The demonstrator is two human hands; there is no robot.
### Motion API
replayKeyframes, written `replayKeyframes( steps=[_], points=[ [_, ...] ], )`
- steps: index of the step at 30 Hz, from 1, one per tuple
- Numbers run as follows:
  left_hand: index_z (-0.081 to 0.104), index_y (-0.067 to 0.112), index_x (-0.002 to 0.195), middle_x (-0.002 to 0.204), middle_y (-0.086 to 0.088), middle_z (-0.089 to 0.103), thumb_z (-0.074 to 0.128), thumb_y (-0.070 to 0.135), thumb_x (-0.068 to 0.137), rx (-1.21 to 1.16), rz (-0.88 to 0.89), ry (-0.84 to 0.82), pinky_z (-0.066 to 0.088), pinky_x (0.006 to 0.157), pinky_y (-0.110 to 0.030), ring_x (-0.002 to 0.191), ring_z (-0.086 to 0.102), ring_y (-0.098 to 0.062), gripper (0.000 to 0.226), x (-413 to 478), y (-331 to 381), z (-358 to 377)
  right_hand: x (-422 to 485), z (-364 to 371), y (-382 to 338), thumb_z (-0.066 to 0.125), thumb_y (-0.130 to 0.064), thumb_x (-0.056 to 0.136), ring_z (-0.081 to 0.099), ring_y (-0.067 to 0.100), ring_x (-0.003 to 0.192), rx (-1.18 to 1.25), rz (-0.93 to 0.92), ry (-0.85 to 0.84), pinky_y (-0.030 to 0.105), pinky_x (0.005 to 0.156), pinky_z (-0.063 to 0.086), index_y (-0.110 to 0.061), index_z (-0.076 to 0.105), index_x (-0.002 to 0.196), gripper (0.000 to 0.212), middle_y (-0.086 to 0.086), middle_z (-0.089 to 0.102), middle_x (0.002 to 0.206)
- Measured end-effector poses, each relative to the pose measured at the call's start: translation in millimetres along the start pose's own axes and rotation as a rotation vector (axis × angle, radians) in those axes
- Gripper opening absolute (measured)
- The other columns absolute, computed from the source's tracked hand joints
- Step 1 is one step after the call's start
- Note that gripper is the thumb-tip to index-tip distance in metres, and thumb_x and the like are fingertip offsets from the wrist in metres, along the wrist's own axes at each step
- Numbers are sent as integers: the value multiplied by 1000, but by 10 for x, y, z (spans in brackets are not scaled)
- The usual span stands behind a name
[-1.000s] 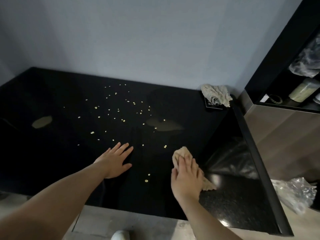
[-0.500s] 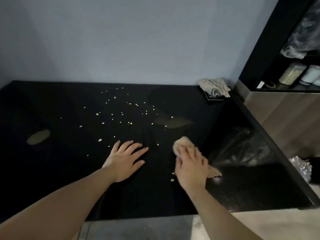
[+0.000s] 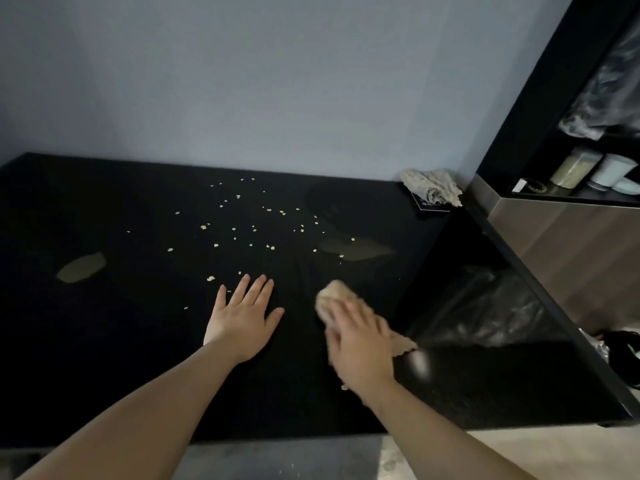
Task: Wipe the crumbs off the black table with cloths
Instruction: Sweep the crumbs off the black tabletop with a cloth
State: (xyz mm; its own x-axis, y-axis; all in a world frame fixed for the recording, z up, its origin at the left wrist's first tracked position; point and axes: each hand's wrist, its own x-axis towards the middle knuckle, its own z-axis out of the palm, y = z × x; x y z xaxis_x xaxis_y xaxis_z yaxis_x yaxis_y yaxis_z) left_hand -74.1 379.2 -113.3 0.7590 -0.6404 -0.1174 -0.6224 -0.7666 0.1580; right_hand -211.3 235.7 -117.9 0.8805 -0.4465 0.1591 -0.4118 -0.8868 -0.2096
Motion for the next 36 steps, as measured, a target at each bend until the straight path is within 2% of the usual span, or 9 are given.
replayKeyframes(
  steps=[3, 7, 9, 11, 20, 23, 27, 33, 36],
  points=[
    [10, 23, 152, 160, 9, 5, 21, 52, 99, 8, -20, 38, 0, 119, -44, 147, -3, -16, 62, 5, 25, -14, 87, -55, 186, 32, -40, 90, 50, 19, 126, -57, -249, 35, 37, 97, 37, -27, 54, 130, 47, -6, 55, 134],
    [38, 24, 140, 146, 7, 35, 31, 53, 96, 50, -29, 207, 15, 115, -37, 137, 27, -16, 53, 109, 105, -95, 299, -127, 975, 41, -32, 93, 32, 23, 135, -70, 457, 152, 47, 104, 24, -19, 43, 135, 45, 3, 46, 140],
    [34, 23, 143, 149, 5, 31, 32, 52, 96, 52, -6, 220, 10, 116, -36, 141, 21, -17, 55, 183, 129, -84, 406, -235, 1142, 36, -31, 96, 17, 25, 141, -3, 762, 114, 48, 111, 16, -12, 27, 144, 53, 8, 29, 151],
    [18, 21, 150, 159, 3, 11, 30, 51, 97, 35, 5, 179, -1, 118, -40, 147, -1, -19, 62, 287, 113, -73, 562, -253, 1070, 34, -32, 97, 13, 27, 142, 3, 814, 83, 46, 112, 15, -11, 22, 146, 55, 10, 23, 153],
    [5, 21, 152, 160, 6, 0, 18, 49, 100, 28, -41, 42, -1, 120, -39, 147, -7, -14, 61, 610, 46, -83, 519, -26, 164, 36, -35, 97, 30, 16, 139, 83, -184, -12, 35, 110, 24, -27, 43, 137, 42, -6, 42, 145],
    [5, 20, 152, 160, 6, 0, 17, 48, 100, 13, -34, 58, -2, 120, -38, 147, -8, -13, 60, 565, 40, -75, 605, -5, 709, 44, -31, 91, 45, 22, 127, -1, 87, 181, 37, 98, 37, -25, 52, 127, 38, -1, 55, 133],
    [-4, 20, 151, 160, 5, -8, 12, 49, 100, 58, -16, 7, -4, 120, -39, 145, -14, -15, 61, 569, 29, -77, 844, -63, 907, 42, -29, 94, 30, 25, 136, -8, 580, 169, 42, 107, 25, -17, 38, 140, 48, 6, 41, 145],
    [-5, 22, 151, 159, 7, -9, 12, 50, 99, 57, -25, 8, -4, 120, -39, 145, -15, -13, 62, 597, 30, -83, 663, 80, 372, 32, -39, 87, 54, 23, 120, 60, -193, 74, 39, 93, 44, -22, 58, 122, 47, 1, 60, 127],
    [-4, 23, 151, 160, 7, -9, 12, 51, 99, 48, -31, 13, -4, 120, -39, 145, -16, -13, 62, 593, 31, -89, 788, 10, 842, 38, -33, 86, 57, 29, 112, -31, 6, 217, 38, 86, 47, -17, 58, 118, 41, 5, 62, 118]
  ],
)
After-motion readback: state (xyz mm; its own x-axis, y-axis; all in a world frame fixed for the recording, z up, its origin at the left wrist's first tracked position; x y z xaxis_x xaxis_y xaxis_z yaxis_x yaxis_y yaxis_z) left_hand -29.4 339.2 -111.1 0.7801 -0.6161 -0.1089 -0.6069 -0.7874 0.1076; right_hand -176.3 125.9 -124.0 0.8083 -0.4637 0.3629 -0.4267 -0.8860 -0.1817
